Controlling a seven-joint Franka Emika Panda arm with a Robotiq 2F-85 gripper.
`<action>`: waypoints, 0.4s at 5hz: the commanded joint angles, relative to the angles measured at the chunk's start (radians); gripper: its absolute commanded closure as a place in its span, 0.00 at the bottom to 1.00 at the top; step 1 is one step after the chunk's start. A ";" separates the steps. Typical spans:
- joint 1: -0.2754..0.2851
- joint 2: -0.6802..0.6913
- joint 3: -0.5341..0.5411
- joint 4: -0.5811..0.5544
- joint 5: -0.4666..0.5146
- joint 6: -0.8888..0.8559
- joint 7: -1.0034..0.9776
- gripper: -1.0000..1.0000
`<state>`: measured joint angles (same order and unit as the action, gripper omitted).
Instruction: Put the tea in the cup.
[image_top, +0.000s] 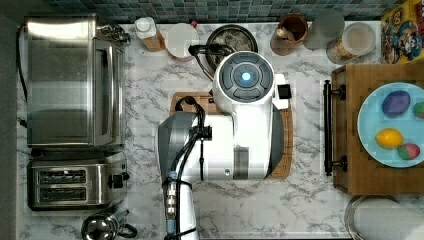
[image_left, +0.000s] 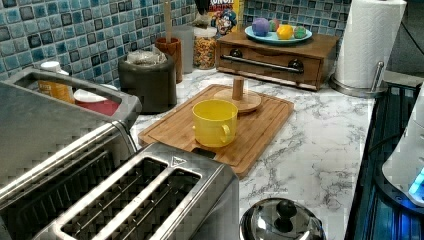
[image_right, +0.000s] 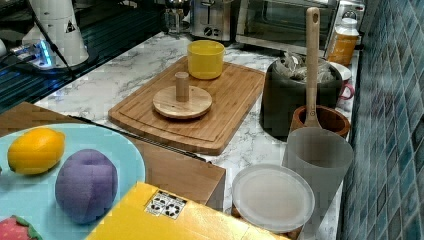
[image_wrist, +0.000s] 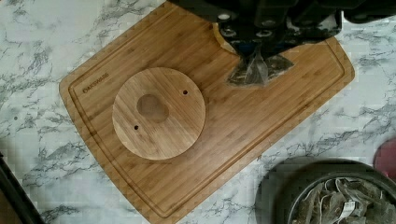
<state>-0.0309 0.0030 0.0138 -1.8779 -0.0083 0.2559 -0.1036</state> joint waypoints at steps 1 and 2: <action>0.010 -0.027 0.024 -0.082 -0.038 0.068 0.035 1.00; 0.034 -0.073 0.052 -0.174 -0.005 0.112 -0.052 1.00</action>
<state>-0.0374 0.0016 0.0306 -1.9346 -0.0465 0.3745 -0.1078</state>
